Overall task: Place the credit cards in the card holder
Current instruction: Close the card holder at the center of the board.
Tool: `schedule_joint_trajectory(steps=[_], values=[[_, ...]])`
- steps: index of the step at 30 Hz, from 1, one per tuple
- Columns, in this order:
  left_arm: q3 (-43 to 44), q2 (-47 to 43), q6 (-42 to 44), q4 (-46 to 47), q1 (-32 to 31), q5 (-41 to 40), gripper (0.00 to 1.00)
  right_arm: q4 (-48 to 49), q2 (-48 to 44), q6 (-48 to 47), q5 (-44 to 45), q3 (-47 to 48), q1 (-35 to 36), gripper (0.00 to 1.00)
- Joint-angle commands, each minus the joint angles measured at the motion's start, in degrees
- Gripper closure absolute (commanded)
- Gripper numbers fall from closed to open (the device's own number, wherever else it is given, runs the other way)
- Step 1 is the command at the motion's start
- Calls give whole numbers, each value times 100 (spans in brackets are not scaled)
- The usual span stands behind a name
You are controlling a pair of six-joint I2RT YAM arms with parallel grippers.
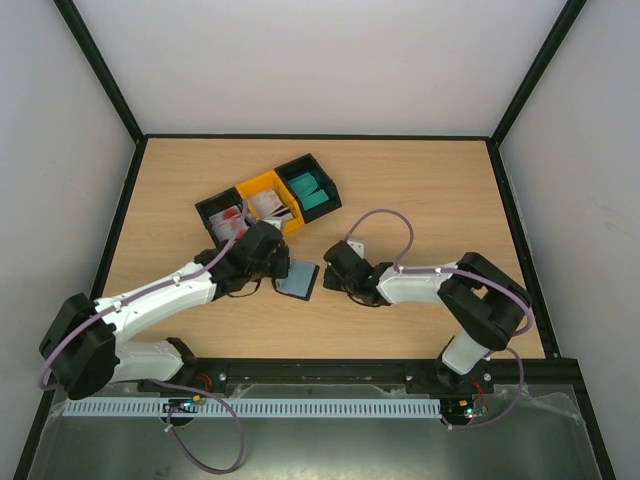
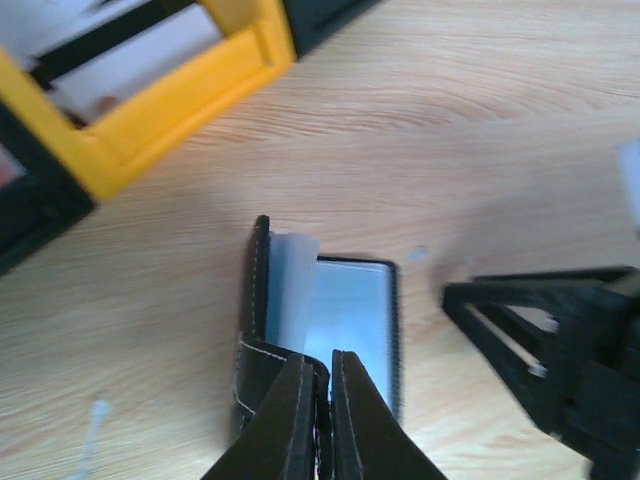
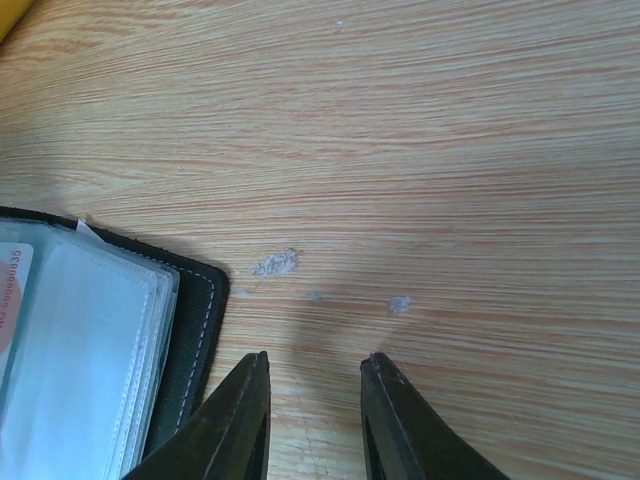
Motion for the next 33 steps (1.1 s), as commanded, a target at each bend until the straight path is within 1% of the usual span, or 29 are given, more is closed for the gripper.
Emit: schedule_joint_trajectory(steps=[1, 2, 6, 9, 13, 16, 18, 20, 21, 25, 29, 32, 33], values=[[-11, 103, 202, 704, 15, 1301, 97, -155, 201, -145, -216, -92, -18, 74], [-59, 148, 205, 873, 15, 1655, 96, -118, 210, -142, -234, -107, -13, 74], [-194, 428, 58, 1460, 15, 2238, 96, -77, 254, -75, -203, -127, -19, 74], [-270, 719, -71, 1724, 2, 2380, 96, -82, 120, 108, 145, -257, -18, 75], [-354, 1101, -222, 2139, -35, 2527, 95, -102, -324, 316, 733, -529, -19, 75], [-327, 1388, -295, 2311, -104, 2586, 93, -118, -592, 437, 960, -693, -20, 75], [-290, 1583, -299, 2321, -180, 2509, 90, -173, -750, 526, 1139, -758, -20, 75], [-269, 1739, -266, 2290, -288, 2269, 84, -288, -935, 556, 1346, -786, -12, 74], [-266, 1798, -256, 2279, -321, 2182, 80, -342, -1029, 559, 1447, -796, -17, 73], [-268, 1797, -235, 2378, -366, 2243, 56, -409, -1370, 481, 1628, -848, -12, 72], [-88, 1537, -132, 2339, -364, 2383, 39, -399, -1560, 314, 1523, -823, -18, 71], [11, 1318, -80, 2246, -360, 2407, 32, -377, -1595, 134, 1347, -786, -12, 68], [40, 1243, -43, 2186, -351, 2391, 31, -375, -1583, 57, 1258, -754, -15, 68]])
